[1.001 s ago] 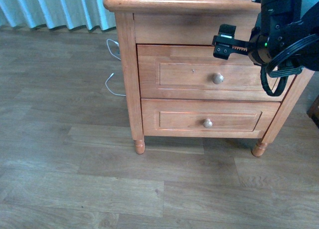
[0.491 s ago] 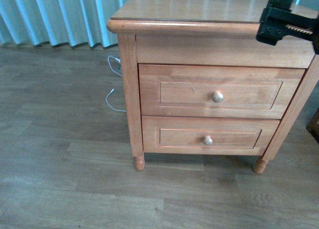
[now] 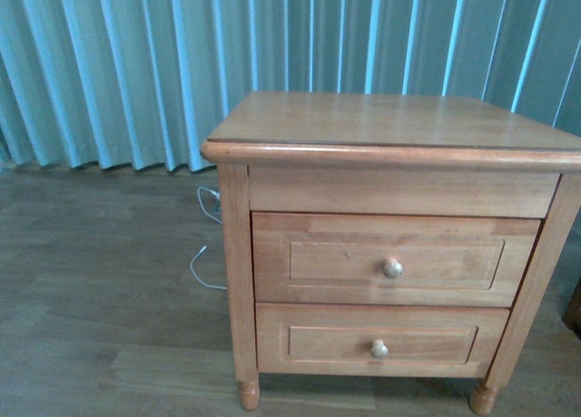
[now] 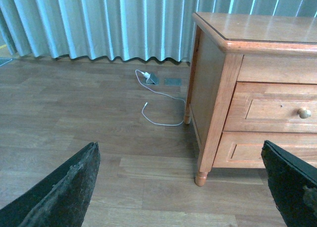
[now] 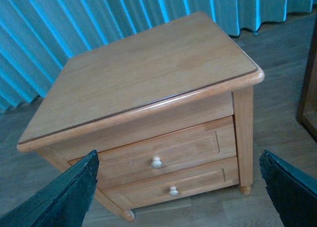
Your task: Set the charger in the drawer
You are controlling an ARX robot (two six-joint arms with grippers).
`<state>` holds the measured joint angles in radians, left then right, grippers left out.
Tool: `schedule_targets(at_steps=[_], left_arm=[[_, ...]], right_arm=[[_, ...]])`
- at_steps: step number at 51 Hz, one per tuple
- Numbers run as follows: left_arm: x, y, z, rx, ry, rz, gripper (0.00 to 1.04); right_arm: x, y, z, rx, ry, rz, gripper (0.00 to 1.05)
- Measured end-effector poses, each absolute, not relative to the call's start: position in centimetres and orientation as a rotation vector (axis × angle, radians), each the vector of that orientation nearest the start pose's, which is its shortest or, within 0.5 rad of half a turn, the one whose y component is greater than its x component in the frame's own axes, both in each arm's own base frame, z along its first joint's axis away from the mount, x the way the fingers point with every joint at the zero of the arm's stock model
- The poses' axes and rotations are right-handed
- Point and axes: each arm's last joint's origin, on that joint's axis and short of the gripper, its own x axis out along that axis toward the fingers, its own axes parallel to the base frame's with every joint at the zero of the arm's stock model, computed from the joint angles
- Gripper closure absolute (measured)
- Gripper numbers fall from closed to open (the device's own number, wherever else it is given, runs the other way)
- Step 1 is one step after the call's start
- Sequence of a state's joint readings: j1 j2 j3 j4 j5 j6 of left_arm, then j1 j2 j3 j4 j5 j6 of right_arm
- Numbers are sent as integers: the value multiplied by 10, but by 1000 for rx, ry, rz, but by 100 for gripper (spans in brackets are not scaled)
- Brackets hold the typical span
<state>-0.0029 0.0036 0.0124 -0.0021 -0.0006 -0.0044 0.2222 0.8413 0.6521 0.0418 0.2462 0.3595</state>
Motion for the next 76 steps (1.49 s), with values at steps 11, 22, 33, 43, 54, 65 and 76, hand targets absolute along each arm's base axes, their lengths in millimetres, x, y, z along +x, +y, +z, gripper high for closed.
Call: schedule_targets(at_steps=[11, 22, 33, 43, 54, 65, 76], left_arm=[[97, 0, 167, -4, -7, -2, 6], [97, 0, 167, -4, -7, -2, 6], [97, 0, 167, -4, -7, -2, 6], [97, 0, 167, -4, -7, -2, 6], [97, 0, 167, -4, -7, -2, 6], [97, 0, 167, -4, -7, -2, 6], [97, 0, 167, -4, -7, -2, 6]], right_arm=[[164, 30, 302, 317, 95, -59, 8], [162, 28, 294, 210, 16, 2, 21], [148, 17, 249, 33, 5, 3, 58], [137, 9, 223, 10, 6, 25, 93], [128, 0, 204, 4, 6, -1, 103], [120, 0, 189, 4, 3, -3, 103], [115, 0, 182, 4, -1, -3, 103]])
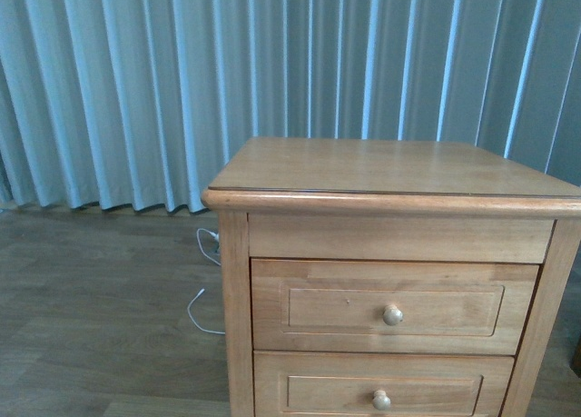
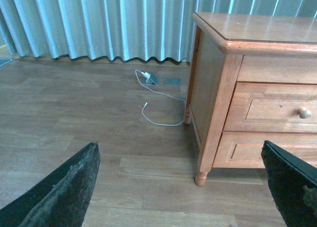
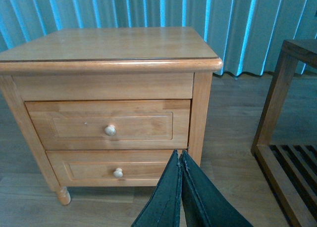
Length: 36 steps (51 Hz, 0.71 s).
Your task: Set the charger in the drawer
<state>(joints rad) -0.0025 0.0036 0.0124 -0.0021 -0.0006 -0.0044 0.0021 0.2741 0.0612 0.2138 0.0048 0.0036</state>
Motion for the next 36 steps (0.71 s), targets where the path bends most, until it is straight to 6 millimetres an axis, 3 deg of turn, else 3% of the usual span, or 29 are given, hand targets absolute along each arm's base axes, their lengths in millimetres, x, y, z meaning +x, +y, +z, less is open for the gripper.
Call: schedule_targets(at_steps=[23, 36], left_arm=[[97, 0, 167, -4, -7, -2, 6], [97, 0, 167, -4, -7, -2, 6]], right_arm=[[101, 0, 163, 3, 28, 1, 103], [98, 0, 165, 3, -3, 1, 103]])
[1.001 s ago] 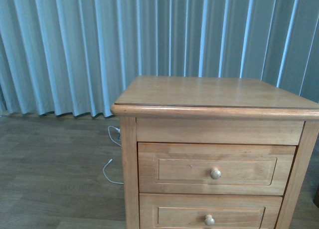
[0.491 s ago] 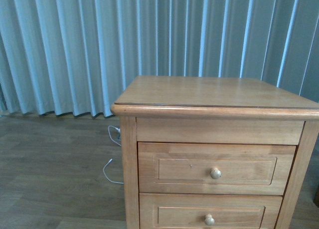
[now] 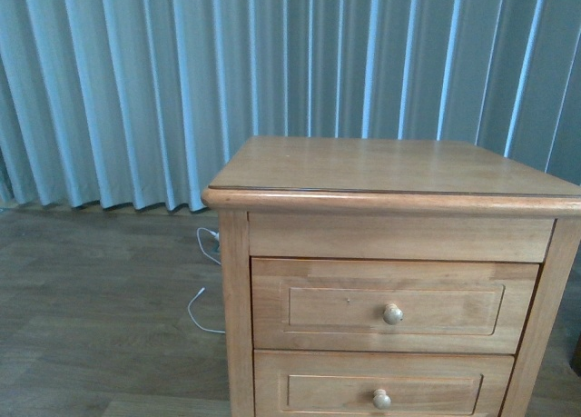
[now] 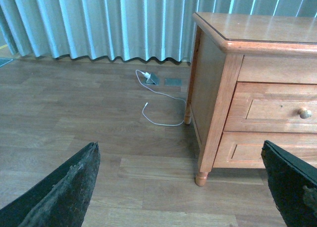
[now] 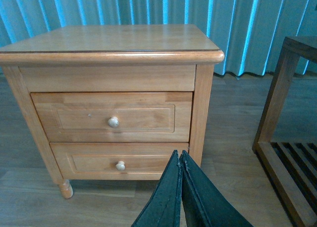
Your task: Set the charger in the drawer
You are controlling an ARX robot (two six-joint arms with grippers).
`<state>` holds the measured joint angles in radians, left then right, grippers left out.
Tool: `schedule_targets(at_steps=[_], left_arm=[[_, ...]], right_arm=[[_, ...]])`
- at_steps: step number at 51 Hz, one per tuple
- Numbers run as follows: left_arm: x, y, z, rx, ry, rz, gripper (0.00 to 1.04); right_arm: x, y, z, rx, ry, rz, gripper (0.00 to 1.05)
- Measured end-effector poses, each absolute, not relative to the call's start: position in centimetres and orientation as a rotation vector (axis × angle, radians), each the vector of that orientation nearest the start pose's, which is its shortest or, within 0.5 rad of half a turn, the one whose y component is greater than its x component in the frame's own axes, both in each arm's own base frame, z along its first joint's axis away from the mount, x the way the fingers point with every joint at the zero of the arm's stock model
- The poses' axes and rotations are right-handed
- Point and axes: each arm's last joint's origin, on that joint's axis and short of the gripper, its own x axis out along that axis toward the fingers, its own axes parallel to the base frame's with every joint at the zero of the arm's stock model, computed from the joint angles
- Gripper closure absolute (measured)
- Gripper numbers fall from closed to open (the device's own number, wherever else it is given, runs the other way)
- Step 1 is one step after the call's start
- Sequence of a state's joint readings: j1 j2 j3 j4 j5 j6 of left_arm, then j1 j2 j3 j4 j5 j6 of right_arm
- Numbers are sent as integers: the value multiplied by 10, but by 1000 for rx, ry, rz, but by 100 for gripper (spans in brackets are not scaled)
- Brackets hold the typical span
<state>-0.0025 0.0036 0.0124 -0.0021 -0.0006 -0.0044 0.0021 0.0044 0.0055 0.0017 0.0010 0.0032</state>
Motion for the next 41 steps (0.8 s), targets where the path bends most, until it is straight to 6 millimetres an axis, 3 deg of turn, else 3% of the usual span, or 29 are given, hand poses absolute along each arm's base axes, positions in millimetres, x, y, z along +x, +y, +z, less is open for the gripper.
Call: schedule_targets(at_steps=[25, 41], left_arm=[[97, 0, 167, -4, -7, -2, 6], [97, 0, 167, -4, -7, -2, 6]], right_arm=[[98, 0, 165, 3, -2, 1, 103], [98, 0, 165, 2, -3, 1, 50]])
